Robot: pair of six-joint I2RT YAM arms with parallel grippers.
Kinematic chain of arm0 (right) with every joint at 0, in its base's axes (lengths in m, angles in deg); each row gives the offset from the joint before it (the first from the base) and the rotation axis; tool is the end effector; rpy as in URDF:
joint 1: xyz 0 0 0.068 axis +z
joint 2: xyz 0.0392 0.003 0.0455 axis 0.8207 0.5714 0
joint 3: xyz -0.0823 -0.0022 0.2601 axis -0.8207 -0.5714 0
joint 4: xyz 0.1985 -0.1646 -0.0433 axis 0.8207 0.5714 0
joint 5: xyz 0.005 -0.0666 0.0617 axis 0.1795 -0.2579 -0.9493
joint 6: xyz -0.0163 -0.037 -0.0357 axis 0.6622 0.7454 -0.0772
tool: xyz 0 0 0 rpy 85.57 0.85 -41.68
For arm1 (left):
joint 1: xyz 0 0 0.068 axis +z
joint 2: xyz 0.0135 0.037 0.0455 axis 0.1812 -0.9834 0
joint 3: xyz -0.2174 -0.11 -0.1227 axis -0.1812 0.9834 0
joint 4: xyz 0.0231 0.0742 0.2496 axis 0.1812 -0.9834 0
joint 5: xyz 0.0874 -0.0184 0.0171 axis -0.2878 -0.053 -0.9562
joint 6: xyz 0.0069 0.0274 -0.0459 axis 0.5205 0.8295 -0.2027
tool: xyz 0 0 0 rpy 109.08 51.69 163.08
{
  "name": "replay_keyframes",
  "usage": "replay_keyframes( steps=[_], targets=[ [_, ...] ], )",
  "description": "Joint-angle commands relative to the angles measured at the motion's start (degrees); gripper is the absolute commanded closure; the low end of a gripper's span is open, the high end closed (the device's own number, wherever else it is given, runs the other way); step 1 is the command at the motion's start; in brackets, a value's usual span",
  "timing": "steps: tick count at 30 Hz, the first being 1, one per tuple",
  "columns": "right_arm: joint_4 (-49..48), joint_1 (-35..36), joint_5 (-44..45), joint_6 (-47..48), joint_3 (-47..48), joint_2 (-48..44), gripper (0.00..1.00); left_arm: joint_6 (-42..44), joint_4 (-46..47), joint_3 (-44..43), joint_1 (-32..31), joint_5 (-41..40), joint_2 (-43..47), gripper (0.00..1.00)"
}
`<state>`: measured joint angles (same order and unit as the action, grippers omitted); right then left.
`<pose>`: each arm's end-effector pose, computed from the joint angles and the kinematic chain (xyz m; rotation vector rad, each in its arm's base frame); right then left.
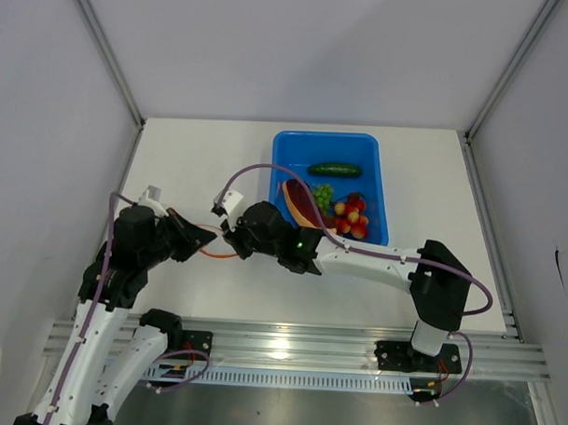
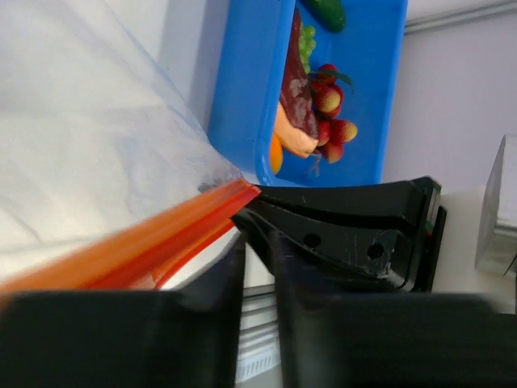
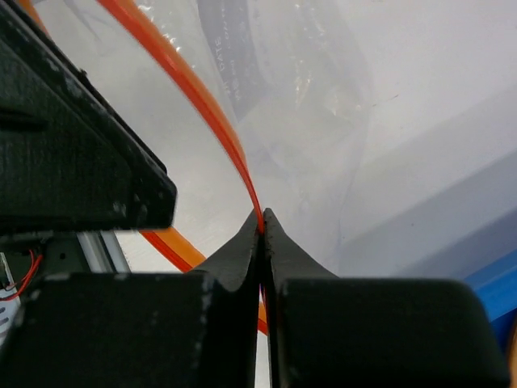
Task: Place the food in the zip-top bag and seal the zipper
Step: Pick up the zipper food storage bag at the center of the board, then open the zipper of the food storage bag at the center of the board.
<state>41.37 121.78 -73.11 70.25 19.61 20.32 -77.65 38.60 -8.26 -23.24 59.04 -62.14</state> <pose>0.1666 0.3813 0.2826 -1.0870 1.7468 0.7081 0.1125 -0.0337 0.3227 -0.6505 2.1652 -0.8916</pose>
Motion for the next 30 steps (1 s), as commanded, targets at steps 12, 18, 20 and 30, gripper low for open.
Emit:
replay_keyframes(
  steps=[12,18,20,30],
  targets=[
    [6.38,-3.08,-5.55,-17.61,8.96,-0.88,1.00,8.80,-3.42,-4.80,-0.30,-3.11,7.27,0.33],
    [8.22,-5.37,-9.33,-22.62,10.81,-1.59,1.00,9.59,-5.44,-3.92,-0.30,-4.07,10.79,0.43],
    [8.31,-5.46,-9.86,-22.80,10.63,-2.03,1.00,10.47,-6.49,-3.83,-0.30,-5.91,9.92,0.43],
    [8.84,-4.84,-10.13,-23.33,9.23,-3.17,1.00,11.09,0.17,-4.18,-0.30,-6.71,5.09,0.42]
  ],
)
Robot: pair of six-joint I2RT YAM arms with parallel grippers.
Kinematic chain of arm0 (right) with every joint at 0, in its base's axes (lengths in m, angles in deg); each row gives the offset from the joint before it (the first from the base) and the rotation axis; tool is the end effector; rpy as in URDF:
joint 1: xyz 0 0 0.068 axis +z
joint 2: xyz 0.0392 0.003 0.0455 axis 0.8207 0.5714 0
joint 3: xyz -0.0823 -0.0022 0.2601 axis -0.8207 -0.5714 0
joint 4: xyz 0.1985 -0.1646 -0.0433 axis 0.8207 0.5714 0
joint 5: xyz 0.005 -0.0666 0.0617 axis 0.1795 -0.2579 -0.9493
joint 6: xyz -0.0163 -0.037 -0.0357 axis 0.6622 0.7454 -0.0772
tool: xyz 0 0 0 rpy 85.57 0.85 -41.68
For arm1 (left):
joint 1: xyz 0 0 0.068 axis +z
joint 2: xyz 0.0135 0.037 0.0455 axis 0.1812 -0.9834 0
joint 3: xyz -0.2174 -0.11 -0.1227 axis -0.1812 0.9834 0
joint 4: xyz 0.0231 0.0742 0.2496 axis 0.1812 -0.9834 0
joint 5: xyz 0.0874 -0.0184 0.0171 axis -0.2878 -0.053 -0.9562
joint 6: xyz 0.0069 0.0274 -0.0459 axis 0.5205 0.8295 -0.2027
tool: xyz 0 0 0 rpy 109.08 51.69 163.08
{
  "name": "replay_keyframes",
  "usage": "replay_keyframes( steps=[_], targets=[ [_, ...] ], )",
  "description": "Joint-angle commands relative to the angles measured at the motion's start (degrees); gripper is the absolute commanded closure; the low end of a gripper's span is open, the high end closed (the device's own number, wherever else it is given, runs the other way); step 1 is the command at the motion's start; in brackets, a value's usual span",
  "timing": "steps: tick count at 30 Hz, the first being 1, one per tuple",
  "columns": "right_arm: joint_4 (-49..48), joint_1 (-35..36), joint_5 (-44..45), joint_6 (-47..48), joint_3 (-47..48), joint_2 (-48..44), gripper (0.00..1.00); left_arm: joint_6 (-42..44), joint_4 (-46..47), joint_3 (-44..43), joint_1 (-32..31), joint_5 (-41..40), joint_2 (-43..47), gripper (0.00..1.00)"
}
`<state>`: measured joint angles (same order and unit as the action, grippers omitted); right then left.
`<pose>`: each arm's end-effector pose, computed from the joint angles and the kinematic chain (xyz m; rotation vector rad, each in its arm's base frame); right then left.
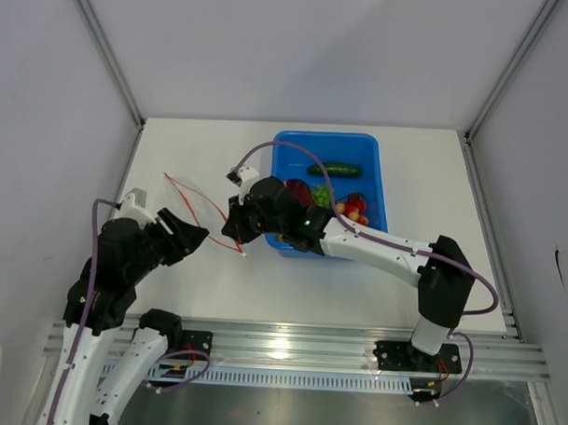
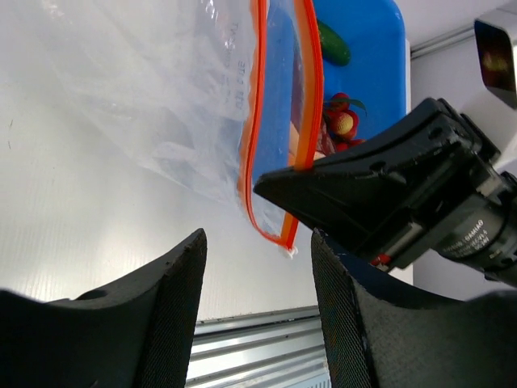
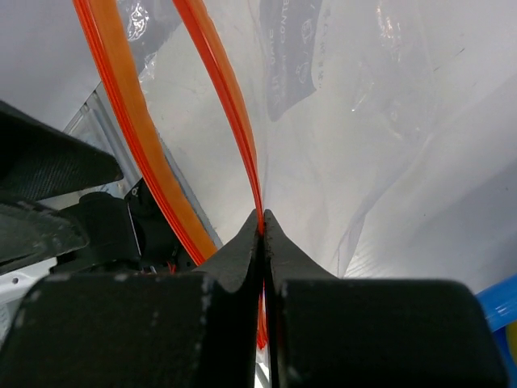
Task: Place the food in the zip-top bag and seal the zipper
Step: Open the zipper of the food storage bag at the center of the board.
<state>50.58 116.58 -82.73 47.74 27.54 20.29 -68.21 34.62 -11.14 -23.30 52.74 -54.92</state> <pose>0.1965 0.3698 0.3153 -0.7826 2.0256 1.0312 0.0793 -0.0223 0.3413 -0.4908 2.0472 -0.7290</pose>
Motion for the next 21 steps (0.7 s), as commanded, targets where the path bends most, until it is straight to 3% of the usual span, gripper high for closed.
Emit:
replay_keyframes(
  steps=[1,21],
  targets=[
    [-0.53,0.36,-0.60,-0.90,1.29,-3.24,1.00,1.82,4.86,-1.29,-0.23,-0.33,-3.35,0.42],
    [-0.45,0.36,-1.48,-2.31,0.68,-5.26,1.00,5.51,12.42,-1.21,-0.23,-2.35,-12.77,0.48]
  ],
)
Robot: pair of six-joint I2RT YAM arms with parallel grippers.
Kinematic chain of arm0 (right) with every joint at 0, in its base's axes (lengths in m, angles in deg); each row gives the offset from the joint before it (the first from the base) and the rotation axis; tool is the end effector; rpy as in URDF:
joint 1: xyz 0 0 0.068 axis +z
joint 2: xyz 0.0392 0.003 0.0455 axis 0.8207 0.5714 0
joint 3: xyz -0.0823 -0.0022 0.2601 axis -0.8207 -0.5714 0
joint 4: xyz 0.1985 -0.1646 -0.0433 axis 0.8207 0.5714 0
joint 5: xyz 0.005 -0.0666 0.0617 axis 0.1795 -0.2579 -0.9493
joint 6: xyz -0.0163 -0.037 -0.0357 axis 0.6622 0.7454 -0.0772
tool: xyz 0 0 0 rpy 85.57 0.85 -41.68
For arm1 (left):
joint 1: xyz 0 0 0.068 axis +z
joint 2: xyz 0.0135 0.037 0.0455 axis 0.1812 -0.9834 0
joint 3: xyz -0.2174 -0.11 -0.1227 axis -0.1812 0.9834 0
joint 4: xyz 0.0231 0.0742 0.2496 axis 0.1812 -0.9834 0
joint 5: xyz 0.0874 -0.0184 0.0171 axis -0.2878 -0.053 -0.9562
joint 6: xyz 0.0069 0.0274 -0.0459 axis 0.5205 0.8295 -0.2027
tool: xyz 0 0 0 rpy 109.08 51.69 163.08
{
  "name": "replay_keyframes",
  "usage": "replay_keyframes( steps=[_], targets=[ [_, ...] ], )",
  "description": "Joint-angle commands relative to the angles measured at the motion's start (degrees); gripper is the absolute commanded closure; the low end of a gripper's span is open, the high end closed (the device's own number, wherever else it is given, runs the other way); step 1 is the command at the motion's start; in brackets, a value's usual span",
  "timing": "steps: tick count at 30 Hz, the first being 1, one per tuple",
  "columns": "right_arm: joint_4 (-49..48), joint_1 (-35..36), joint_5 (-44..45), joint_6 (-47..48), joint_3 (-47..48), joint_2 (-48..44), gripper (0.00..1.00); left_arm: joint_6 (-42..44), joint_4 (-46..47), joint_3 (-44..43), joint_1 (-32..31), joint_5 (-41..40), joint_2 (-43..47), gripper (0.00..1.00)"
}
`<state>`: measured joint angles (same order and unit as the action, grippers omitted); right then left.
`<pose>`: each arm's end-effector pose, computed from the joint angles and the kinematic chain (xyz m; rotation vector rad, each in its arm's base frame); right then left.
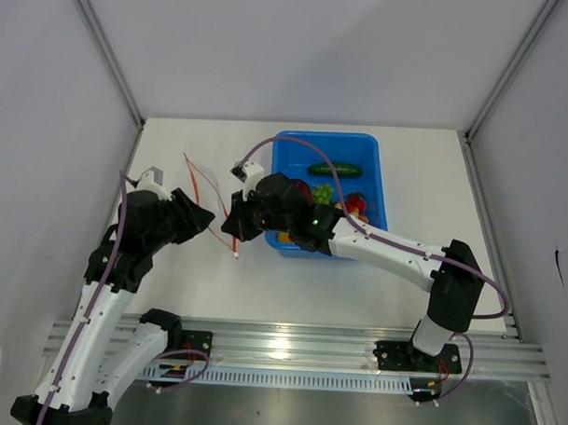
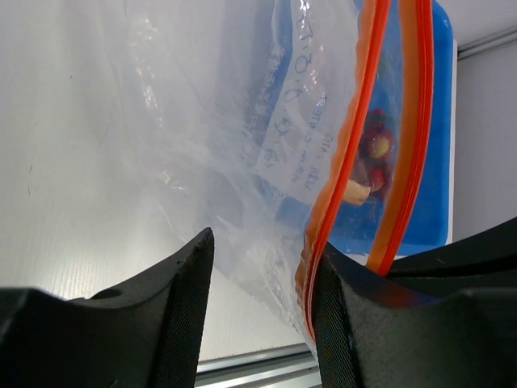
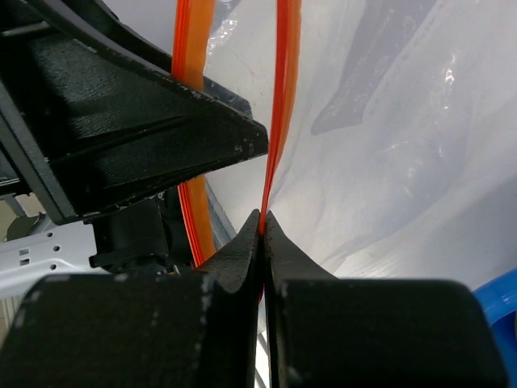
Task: Place the food in the zip-top bag and seal the zipper
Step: Open the zipper of the food storage bag at the center of the board.
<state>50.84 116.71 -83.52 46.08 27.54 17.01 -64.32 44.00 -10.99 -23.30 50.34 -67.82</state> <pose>0.1893 0.3596 0.3374 -0.7541 1.9896 1.0899 0.1377 -0.0341 0.3355 -0.4616 2.1039 -0.6254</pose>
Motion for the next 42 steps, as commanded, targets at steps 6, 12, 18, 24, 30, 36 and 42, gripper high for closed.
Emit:
replay_keyframes(
  steps=[6,12,18,24,30,36,42],
  targets=[
    [-1.06,0.23,-1.04,-1.18,0.68,-1.80,1.00,4.34,1.38,-3.46,-0.23,-1.00,-2.94,0.76],
    [0.51,-2.14,-0.95,-3.46,-0.02,-1.45,1.00,8.46,-2.12,-6.10,-0.23,-2.75,-1.98,0.99],
    [-0.09,-7.76,-3.76,-7.68,-2.84,-2.07,1.00,13.13,-8.63,-9.88,-0.23,-3.20,-0.49,0.99],
    [1.22,-11.81,-7.28,-8.65,-2.84,-0.05,1.00,17.26,-11.54,-11.73,-0.23,-1.35,-2.68,0.99],
    [3.59,-11.02,-12.37,-6.72,-0.04,3.73,0.94,18.67,-10.76,-10.77,-0.23,2.77,-8.30,0.99],
    [6.93,-9.44,-11.77,-3.65,3.12,5.23,0.65,18.85,-8.73,-11.29,-0.23,2.43,-12.35,0.99],
    [12.38,-10.84,-8.34,0.84,6.39,1.99,0.36,19.90,-8.12,-14.89,-0.23,2.08,-17.36,0.99]
  ],
)
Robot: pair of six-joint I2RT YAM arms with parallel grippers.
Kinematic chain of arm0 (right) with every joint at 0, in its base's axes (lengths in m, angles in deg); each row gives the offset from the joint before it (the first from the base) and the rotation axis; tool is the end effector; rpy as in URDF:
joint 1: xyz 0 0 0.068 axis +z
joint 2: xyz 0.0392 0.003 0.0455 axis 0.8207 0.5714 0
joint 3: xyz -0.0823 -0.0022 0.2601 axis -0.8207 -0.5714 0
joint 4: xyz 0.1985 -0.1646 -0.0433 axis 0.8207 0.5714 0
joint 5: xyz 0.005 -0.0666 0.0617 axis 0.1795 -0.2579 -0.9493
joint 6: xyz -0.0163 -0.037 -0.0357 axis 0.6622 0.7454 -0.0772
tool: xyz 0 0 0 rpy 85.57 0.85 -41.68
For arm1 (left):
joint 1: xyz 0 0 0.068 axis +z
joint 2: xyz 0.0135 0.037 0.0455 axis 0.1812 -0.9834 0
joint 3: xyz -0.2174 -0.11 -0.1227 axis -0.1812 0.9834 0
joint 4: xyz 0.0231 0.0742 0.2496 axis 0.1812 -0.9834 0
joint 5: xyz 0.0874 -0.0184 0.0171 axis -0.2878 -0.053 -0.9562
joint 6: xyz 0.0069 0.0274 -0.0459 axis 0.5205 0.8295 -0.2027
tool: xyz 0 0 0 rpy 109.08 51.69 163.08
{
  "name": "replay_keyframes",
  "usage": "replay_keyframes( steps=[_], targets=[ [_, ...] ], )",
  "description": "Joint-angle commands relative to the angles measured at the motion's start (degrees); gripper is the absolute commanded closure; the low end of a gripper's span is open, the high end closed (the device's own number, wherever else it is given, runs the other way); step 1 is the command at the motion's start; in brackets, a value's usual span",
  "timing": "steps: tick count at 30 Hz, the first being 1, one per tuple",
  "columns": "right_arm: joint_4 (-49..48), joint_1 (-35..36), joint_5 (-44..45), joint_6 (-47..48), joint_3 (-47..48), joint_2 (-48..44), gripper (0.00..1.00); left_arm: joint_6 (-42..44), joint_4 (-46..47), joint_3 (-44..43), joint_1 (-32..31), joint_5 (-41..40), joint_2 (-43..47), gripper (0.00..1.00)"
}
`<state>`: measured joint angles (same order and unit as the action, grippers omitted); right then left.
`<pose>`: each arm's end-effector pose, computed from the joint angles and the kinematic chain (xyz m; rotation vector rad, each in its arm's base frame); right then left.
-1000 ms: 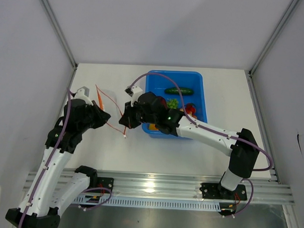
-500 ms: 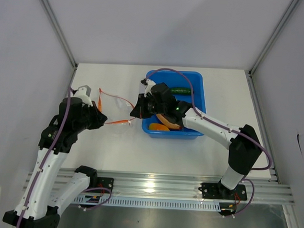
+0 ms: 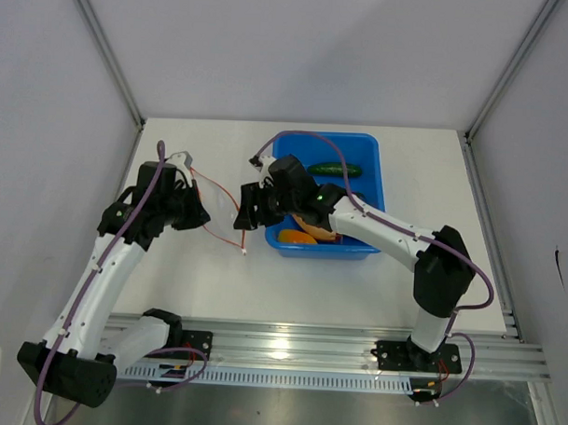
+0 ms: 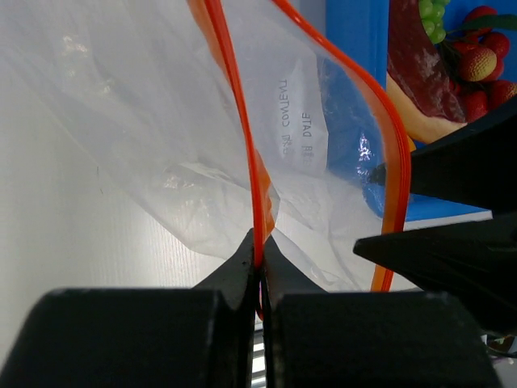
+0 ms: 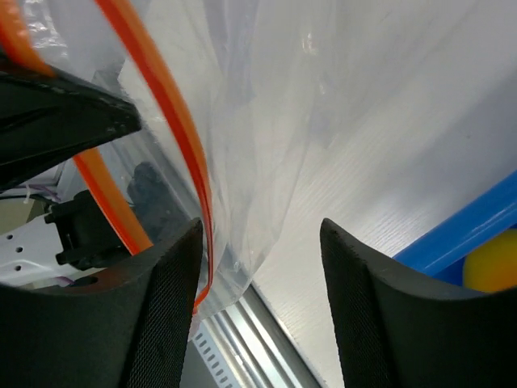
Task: Place the food in the zip-top bag and seal the zipper
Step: Open the zipper of the food storage bag at the center of the board, then pick up the fake food from the bin.
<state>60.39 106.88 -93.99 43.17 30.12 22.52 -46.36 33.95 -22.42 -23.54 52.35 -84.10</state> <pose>0.2506 0.3356 0.3000 -0.6775 2.2733 1.0895 0.1828 -0.0465 0.3430 -0.1330 2.3830 -0.4231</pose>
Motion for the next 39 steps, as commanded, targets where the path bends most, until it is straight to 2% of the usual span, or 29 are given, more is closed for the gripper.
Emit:
replay_keyframes(
  steps=[1,5,8,12,16,20,27,39],
  targets=[
    [3.27,-1.53,2.05,4.01,4.07,-4.23,0.35,2.11,2.11,-4.25,0.01,0.15,-1.60,1.00],
    [4.24,-6.00,2.13,6.82,3.46,-8.45,0.23,2.81,1.94,-6.27,0.01,0.42,-5.11,0.99],
    [6.25,-10.30,6.34,12.44,3.37,-10.04,0.13,2.73,2.55,-6.80,0.01,0.59,-6.61,0.99],
    [5.21,-19.17,2.07,13.07,2.32,-8.81,0.13,2.46,3.61,-6.89,0.01,2.79,-7.58,0.99],
    [6.78,-24.12,-0.41,17.10,4.68,-2.84,0.16,2.29,4.31,-7.07,0.01,3.32,-8.46,1.00],
    [10.30,-25.44,-4.97,22.55,10.13,7.51,0.18,2.20,5.28,-7.07,0.01,4.98,-8.90,0.99],
    [9.34,-26.67,-9.81,25.63,15.23,17.63,0.18,1.94,6.50,-5.75,0.01,8.41,-8.55,0.99],
    [12.76,-27.91,-17.46,29.57,22.97,26.08,0.28,2.29,7.56,-2.76,0.01,9.91,-6.88,1.00]
  ],
)
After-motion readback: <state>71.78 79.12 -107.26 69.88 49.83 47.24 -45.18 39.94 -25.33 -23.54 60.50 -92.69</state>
